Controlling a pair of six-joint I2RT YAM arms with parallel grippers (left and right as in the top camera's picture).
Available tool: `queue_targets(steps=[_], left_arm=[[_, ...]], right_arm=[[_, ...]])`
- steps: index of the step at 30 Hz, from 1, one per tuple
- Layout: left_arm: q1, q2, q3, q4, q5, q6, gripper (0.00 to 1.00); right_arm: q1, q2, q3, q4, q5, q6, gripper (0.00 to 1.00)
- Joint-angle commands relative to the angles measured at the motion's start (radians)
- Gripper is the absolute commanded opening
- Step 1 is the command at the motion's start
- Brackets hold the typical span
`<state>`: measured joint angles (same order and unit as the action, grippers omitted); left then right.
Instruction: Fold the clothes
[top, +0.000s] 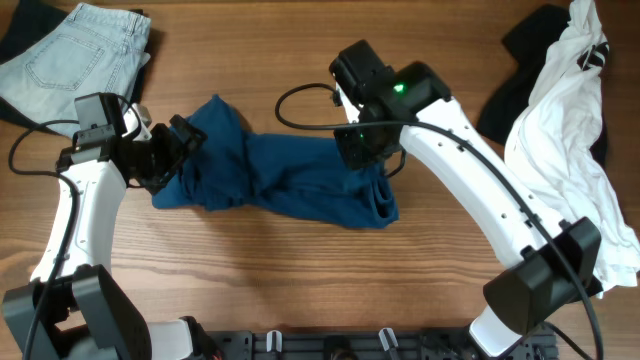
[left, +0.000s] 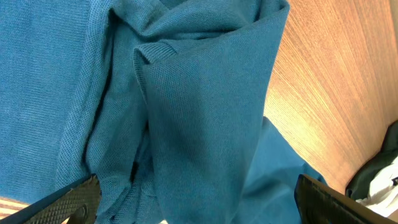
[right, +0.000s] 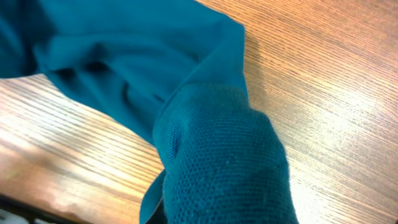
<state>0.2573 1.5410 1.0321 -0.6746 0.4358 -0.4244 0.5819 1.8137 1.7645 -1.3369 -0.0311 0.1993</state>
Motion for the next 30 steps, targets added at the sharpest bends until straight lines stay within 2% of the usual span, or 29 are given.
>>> queue_targets(steps=[1,21,30], left_arm=[[0.0,0.002,-0.002,0.001,0.014,-0.002,1.0],[0.0,0.002,-0.002,0.002,0.021,-0.002,1.0],[0.0,0.002,-0.002,0.004,0.021,-0.002,1.0]], right_arm=[[0.004,0.002,0.069,-0.023,-0.068,-0.013,0.04],[0.031,0.048,0.072,0.051,-0.135,0.014,0.05],[0.032,0.135,0.072,0.036,-0.135,0.017,0.04]])
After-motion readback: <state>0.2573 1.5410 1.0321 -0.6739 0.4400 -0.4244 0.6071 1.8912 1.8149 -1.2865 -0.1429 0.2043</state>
